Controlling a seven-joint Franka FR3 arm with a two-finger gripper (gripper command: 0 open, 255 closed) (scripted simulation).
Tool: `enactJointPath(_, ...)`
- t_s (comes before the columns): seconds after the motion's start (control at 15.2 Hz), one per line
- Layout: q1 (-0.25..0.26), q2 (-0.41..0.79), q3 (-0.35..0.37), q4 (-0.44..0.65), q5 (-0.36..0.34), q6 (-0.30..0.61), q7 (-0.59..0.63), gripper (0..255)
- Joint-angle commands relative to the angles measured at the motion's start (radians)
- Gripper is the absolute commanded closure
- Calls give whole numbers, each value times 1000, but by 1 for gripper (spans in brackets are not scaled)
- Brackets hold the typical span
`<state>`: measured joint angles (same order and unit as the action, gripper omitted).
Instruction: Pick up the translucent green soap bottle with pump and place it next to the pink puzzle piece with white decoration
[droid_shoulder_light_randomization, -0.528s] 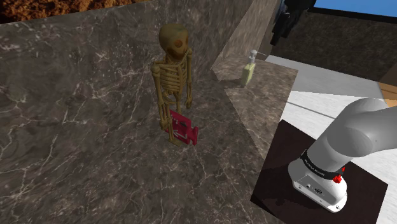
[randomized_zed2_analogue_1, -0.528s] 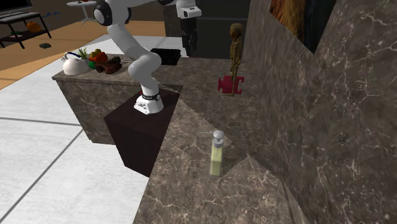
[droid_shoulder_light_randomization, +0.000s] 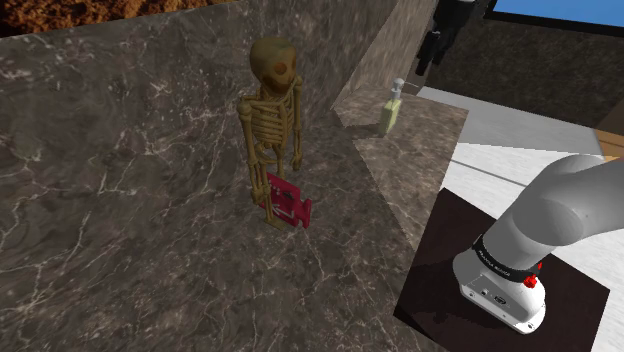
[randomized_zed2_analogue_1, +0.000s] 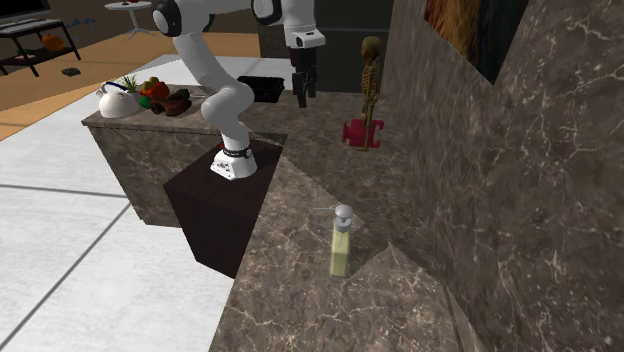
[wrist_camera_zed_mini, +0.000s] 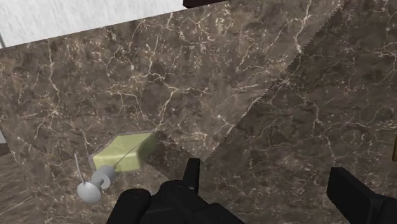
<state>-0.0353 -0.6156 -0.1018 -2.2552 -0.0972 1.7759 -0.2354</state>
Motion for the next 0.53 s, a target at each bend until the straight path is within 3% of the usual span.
enactJointPath(0.0,-6,62,-23,22,-10,40,-22,0)
enactJointPath(0.46,-29,278,-109,109,-22,166,-108,0)
